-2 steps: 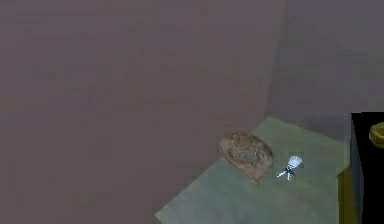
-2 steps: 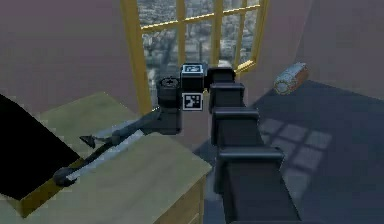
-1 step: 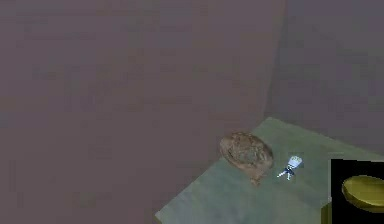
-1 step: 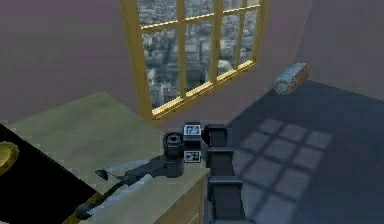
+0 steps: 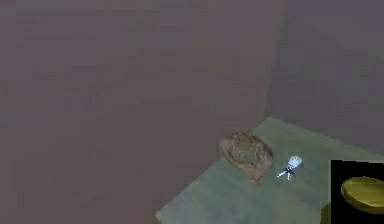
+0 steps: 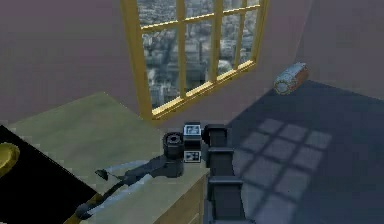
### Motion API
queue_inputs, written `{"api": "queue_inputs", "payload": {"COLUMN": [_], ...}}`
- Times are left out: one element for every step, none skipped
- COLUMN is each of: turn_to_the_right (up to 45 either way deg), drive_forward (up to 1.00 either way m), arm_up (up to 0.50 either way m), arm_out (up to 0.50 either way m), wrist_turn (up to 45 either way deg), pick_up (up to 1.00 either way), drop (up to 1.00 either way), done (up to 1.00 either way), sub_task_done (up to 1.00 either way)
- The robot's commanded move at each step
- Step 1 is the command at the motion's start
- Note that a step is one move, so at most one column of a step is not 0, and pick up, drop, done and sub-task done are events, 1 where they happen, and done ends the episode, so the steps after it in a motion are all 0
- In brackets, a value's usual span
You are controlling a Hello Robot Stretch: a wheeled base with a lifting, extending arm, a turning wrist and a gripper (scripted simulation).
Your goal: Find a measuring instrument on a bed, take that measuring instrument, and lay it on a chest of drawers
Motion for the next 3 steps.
{"api": "queue_inputs", "payload": {"turn_to_the_right": [0.0, 0.0, 0.0], "drive_forward": [0.0, 0.0, 0.0], "arm_up": [0.1, 0.0, 0.0], "arm_out": [0.0, -0.08, 0.0], "wrist_turn": [0.0, 0.0, 0.0], "pick_up": [0.0, 0.0, 0.0], "drop": [0.0, 0.0, 0.0], "done": [0.0, 0.0, 1.0], "sub_task_done": [0.0, 0.0, 0.0]}}
